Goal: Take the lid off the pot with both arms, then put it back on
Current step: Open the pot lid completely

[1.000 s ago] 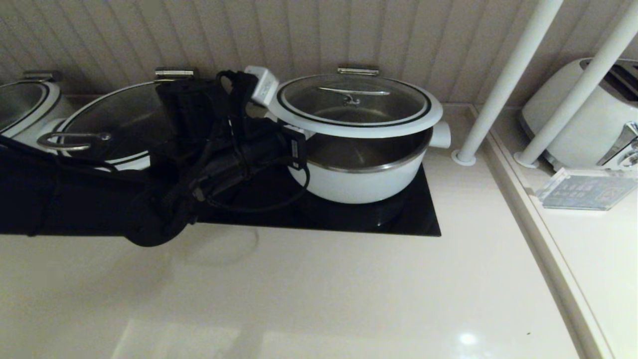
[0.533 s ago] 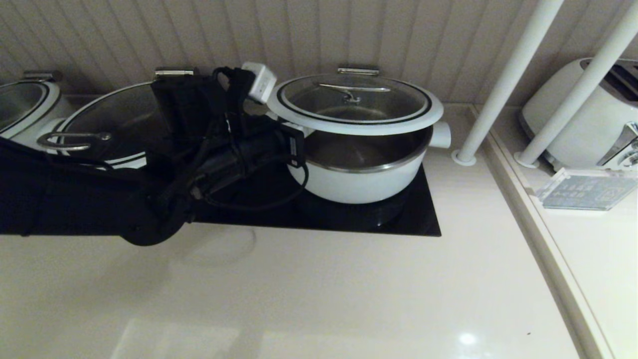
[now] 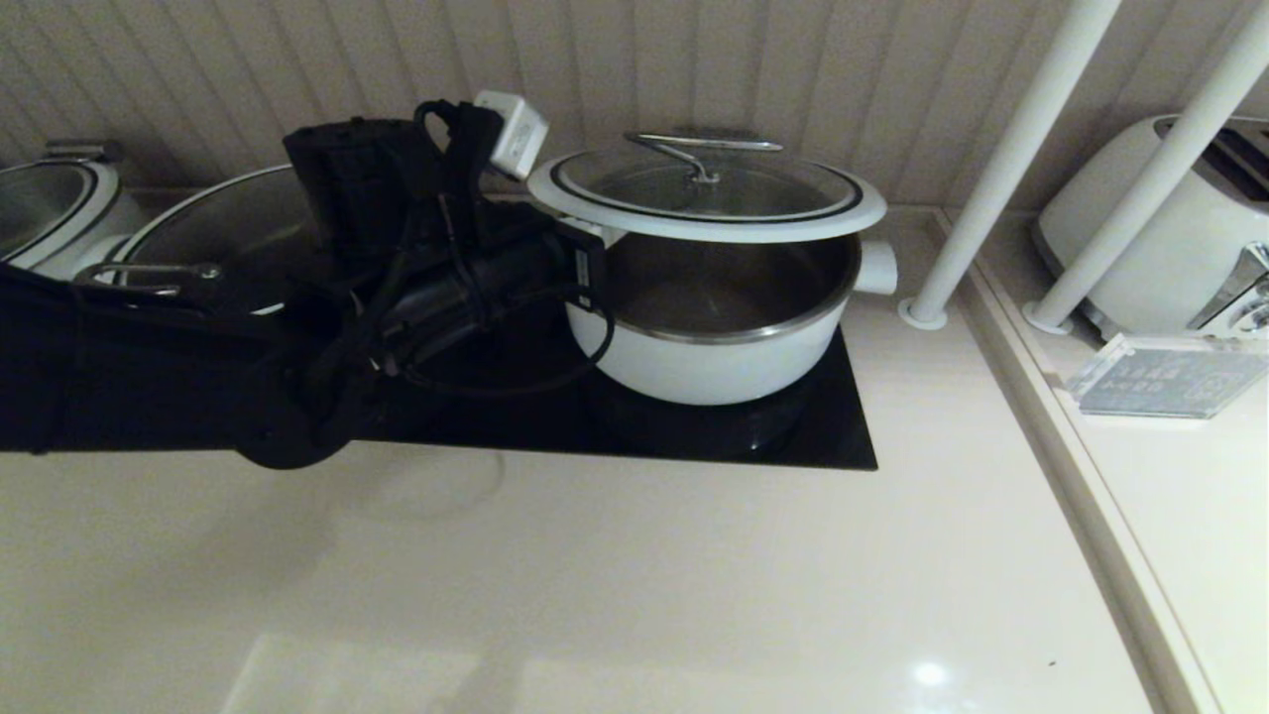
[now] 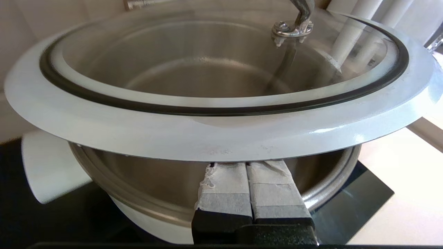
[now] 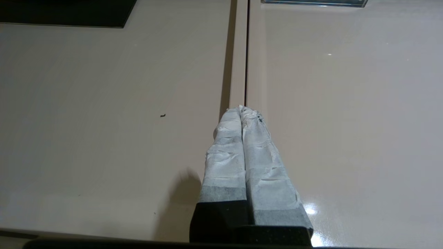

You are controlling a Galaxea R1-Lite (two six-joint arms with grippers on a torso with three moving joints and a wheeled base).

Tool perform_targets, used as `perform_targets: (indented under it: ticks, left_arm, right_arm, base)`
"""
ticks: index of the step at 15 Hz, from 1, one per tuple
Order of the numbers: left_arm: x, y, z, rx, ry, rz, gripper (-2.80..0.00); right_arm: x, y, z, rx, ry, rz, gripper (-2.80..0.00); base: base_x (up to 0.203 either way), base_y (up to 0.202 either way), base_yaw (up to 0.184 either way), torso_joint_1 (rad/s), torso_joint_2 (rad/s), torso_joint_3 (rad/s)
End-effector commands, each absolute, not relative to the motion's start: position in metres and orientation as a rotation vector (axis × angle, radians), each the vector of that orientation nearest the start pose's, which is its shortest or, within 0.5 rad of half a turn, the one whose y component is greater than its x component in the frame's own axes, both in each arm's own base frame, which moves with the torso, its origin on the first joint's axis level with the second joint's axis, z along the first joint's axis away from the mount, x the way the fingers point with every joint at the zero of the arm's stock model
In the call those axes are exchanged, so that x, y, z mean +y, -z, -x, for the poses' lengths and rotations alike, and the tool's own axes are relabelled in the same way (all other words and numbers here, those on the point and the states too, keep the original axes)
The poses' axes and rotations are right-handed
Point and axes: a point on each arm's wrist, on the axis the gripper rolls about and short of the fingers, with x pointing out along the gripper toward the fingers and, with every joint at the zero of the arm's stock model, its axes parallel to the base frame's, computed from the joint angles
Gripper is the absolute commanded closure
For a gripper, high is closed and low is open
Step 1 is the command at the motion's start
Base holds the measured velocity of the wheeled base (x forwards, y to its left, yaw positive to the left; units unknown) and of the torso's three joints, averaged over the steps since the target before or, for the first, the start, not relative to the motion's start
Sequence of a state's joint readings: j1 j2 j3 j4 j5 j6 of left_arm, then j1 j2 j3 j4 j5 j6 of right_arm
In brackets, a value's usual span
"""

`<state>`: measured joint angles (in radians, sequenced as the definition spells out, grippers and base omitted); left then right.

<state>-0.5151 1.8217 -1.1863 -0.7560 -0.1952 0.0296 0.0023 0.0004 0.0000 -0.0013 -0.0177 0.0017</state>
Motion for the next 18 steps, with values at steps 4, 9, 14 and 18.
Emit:
perform_targets:
  ticks: [4,9,14,18]
  left_arm:
    - [-0.183,-0.274,-0.315,-0.168,0.706,-0.004,0.0]
    - [-0.186,-0.286,-0.32,-0.202,0.705,-0.001,0.0]
    - [-0.187,-0.301,-0.323,-0.235,0.701,-0.02,0.0]
    - [-0.19,-0.309,-0.328,-0.266,0.696,-0.044,0.0]
  right_arm:
    - [0.0,-0.076,0.023,-0.002,0.016,-0.002,0.0]
    - [0.0,-0.076,0.023,-0.002,0.014,-0.002,0.0]
    - [0.0,-0.076,0.023,-0.002,0.014,-0.002,0.0]
    - [0.0,-0.076,0.023,-0.002,0.015,-0.002,0.0]
  base:
    - [0.0,0.0,0.0,0.0,0.0,0.0]
    - [0.0,0.0,0.0,0.0,0.0,0.0]
    - [0.0,0.0,0.0,0.0,0.0,0.0]
    - [0.0,0.0,0.0,0.0,0.0,0.0]
